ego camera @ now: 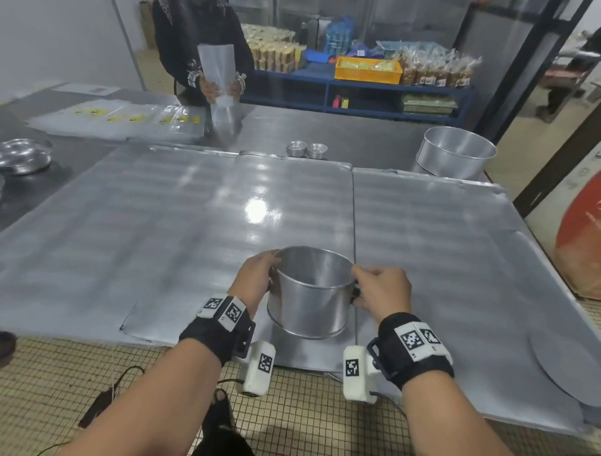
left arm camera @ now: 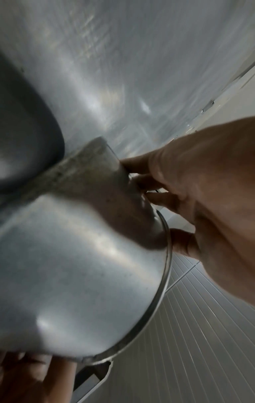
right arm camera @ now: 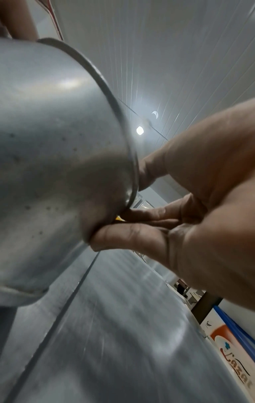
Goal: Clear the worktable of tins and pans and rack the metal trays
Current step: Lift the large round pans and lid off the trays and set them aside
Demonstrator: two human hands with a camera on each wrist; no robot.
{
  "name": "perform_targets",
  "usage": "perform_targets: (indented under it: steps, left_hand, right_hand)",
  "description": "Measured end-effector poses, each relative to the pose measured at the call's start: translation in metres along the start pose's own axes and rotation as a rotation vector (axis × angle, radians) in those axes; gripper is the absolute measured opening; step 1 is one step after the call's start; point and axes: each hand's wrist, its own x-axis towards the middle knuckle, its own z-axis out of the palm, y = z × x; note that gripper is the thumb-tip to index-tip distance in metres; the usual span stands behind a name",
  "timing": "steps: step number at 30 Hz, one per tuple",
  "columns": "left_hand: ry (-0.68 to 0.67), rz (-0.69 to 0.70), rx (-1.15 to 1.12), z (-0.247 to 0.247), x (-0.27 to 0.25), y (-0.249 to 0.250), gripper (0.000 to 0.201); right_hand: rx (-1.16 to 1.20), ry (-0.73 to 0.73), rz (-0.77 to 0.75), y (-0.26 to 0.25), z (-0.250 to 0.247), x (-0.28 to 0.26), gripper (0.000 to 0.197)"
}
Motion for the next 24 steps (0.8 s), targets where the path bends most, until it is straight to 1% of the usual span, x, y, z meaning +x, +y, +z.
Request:
perform_targets:
  steps: [3,5,8,11,14,16,17,18,20,22,24]
  left_hand:
    - [-0.012,0.020,0.043,-0.002,-0.007,-0.004,0.039]
    - [-0.034,0.022,0.069,-0.002,-0.010,-0.008,0.040]
    - [-0.069,0.014,0.071,-0.003,-0.014,-0.013,0.045]
    - [-0.071,0.006,0.087,-0.004,-0.013,-0.013,0.042]
    - [-0.076,0.005,0.097,-0.004,-0.015,-0.010,0.043]
    - [-0.075,0.017,0.109,-0.003,-0.016,-0.008,0.042]
    - [-0.074,0.020,0.125,-0.002,-0.016,-0.007,0.044]
    - [-0.071,0.023,0.154,-0.002,-0.015,-0.006,0.045]
    - [-0.068,0.017,0.248,-0.001,-0.013,-0.002,0.046]
    - [-0.084,0.013,0.354,0.000,-0.010,0.007,0.038]
    - [-0.099,0.024,0.517,0.007,-0.008,0.022,0.030]
  right_hand:
    - [-0.030,0.013,-0.009,0.004,0.000,-0.006,0.010]
    - [-0.077,0.016,-0.003,0.007,0.000,-0.009,0.003]
    - [-0.116,0.022,0.003,0.009,-0.002,-0.015,0.005]
    - [-0.155,0.048,0.005,0.013,-0.001,-0.019,0.010]
    - [-0.166,0.075,0.023,0.018,0.001,-0.020,0.010]
    - [-0.205,0.062,0.010,0.018,0.001,-0.024,0.008]
    - [-0.230,0.050,-0.004,0.017,0.001,-0.027,0.014]
    - [-0.239,0.038,-0.012,0.018,0.000,-0.027,0.018]
    - [-0.245,0.027,0.002,0.019,0.000,-0.027,0.013]
    - [-0.250,0.007,0.016,0.019,0.001,-0.027,0.013]
    - [-0.225,-0.011,0.036,0.018,0.000,-0.026,0.013]
